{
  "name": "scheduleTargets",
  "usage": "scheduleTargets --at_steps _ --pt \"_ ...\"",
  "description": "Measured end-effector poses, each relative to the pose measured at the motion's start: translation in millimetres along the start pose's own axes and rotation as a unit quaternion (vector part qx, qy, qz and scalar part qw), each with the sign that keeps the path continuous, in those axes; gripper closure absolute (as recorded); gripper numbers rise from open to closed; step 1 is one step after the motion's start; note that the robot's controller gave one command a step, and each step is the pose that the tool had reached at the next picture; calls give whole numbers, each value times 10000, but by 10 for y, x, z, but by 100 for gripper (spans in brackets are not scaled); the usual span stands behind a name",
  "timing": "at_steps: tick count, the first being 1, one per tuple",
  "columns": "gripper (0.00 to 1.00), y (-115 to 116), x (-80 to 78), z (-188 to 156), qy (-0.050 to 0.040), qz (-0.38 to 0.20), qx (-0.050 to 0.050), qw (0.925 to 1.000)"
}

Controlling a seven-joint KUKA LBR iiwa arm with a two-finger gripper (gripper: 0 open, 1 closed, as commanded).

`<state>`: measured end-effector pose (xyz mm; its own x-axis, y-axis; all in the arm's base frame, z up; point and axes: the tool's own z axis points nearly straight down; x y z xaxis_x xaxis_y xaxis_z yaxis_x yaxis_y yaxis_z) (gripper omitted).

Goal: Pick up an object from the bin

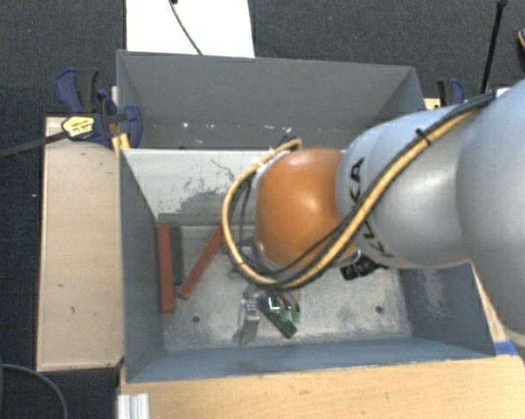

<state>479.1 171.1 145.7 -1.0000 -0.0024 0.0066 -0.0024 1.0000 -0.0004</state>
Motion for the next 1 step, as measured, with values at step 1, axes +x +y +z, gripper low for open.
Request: scheduleTargets --at_steps 1 --pt "0 -806 -191 773 -21 1121 8 9937"
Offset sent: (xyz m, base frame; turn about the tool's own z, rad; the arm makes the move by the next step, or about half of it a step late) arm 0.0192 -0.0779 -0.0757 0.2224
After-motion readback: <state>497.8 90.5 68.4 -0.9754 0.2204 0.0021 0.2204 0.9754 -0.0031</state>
